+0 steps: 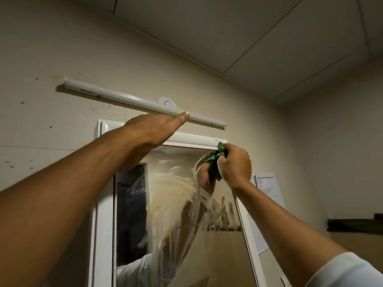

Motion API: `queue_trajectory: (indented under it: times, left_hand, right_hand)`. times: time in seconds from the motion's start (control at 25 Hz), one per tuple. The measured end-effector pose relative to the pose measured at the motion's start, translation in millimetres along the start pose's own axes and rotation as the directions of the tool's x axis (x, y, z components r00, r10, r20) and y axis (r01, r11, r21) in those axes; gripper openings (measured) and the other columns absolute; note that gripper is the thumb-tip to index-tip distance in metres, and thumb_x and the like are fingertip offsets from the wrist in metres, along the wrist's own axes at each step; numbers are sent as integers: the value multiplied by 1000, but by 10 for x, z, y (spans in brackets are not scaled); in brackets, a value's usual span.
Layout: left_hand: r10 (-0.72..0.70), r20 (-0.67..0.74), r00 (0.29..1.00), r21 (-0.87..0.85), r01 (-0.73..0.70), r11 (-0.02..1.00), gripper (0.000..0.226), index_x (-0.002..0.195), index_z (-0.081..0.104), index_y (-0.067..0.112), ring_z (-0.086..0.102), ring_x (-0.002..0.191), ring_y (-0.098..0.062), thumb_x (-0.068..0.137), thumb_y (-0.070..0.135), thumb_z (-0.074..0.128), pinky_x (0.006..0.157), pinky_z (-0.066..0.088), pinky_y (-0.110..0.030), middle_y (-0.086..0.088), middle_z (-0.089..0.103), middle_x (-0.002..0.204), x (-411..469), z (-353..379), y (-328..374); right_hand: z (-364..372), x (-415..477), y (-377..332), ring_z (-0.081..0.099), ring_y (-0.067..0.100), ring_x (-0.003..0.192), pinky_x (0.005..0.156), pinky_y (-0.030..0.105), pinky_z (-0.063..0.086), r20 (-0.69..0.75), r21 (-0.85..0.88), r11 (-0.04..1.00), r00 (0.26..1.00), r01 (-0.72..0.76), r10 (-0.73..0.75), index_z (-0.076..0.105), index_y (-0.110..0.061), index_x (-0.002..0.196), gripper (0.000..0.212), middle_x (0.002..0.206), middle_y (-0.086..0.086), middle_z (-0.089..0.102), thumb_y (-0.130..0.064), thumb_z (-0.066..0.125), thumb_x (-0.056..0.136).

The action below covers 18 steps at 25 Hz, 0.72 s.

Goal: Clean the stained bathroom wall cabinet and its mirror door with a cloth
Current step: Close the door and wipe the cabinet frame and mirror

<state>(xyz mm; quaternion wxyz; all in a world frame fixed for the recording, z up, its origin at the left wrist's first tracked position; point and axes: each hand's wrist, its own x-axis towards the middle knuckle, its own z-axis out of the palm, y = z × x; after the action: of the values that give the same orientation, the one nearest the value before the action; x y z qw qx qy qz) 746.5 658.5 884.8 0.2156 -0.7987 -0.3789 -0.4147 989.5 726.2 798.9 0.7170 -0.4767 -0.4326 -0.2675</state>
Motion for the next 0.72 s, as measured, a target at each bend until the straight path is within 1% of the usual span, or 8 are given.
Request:
queue_trajectory:
  times: [0.12, 0.24, 0.28, 0.36, 0.44, 0.56, 0.64, 0.72]
  left_hand:
    - [61, 2, 998, 48, -61, 997, 107, 151, 45, 32, 49, 137, -31, 79, 87, -13, 110, 42, -50, -7, 50, 153, -32, 54, 106]
    - [42, -34, 999, 45, -41, 998, 74, 151, 43, 36, 46, 139, -29, 97, 74, 10, 111, 40, -49, -2, 46, 157, 10, 118, 158]
    - [51, -25, 998, 74, -49, 996, 72, 152, 42, 36, 47, 137, -29, 98, 72, 11, 110, 40, -48, -2, 47, 156, 17, 111, 168]
    - [46, 0, 999, 118, -46, 992, 76, 151, 44, 37, 50, 133, -30, 96, 75, 7, 108, 42, -48, -2, 49, 154, 49, 111, 134]
    - [43, 19, 999, 145, -45, 988, 78, 151, 44, 36, 48, 136, -29, 96, 76, 6, 109, 42, -48, -1, 48, 155, 81, 114, 131]
    - [101, 66, 993, 221, -113, 969, 76, 151, 45, 32, 47, 137, -27, 99, 72, 8, 109, 41, -46, -2, 48, 155, 163, 257, 257]
    - [124, 74, 990, 244, -138, 960, 77, 150, 47, 31, 49, 135, -27, 99, 72, 7, 105, 41, -45, -3, 50, 154, 276, 390, 366]
    - [145, 61, 988, 263, -156, 952, 78, 149, 49, 31, 50, 135, -27, 99, 72, 6, 104, 41, -45, -4, 51, 152, 414, 508, 444]
  right_hand:
    - [249, -316, -575, 55, 23, 132, 114, 40, 42, 79, 148, 945, 949, 293, -306, 63, -25, 138, 53, 140, 1, 64, -8, 61, 89]
    - [237, -230, -332, 47, 24, 142, 115, 39, 38, 91, 29, 806, 802, 591, -591, 52, -23, 148, 58, 152, 1, 53, -13, 68, 94]
    - [192, -55, -123, 54, 25, 135, 111, 40, 44, 95, -16, 843, 840, 538, -534, 53, -25, 147, 54, 148, 1, 57, -15, 67, 95]
    - [63, 288, 217, 65, 22, 107, 96, 38, 56, 102, -55, 978, 976, 200, -194, 63, -27, 133, 34, 128, 2, 69, -17, 59, 101]
    - [20, 414, 366, 65, 19, 90, 88, 37, 58, 136, -15, 996, 987, -83, 84, 67, -27, 112, 19, 108, 2, 72, -17, 53, 103]
    - [163, 129, 284, 61, 22, 120, 104, 39, 53, 115, 205, 979, 993, -22, -2, 63, -26, 134, 35, 131, 0, 65, -12, 50, 104]
    - [166, -93, 214, 42, 20, 142, 116, 39, 41, 128, 189, 964, 968, 188, -214, 49, -28, 151, 51, 156, -3, 46, -13, 49, 102]
    - [149, -41, 249, 34, 22, 148, 116, 40, 36, 147, 96, 927, 916, 363, -374, 41, -31, 155, 59, 162, -3, 38, -19, 46, 98]
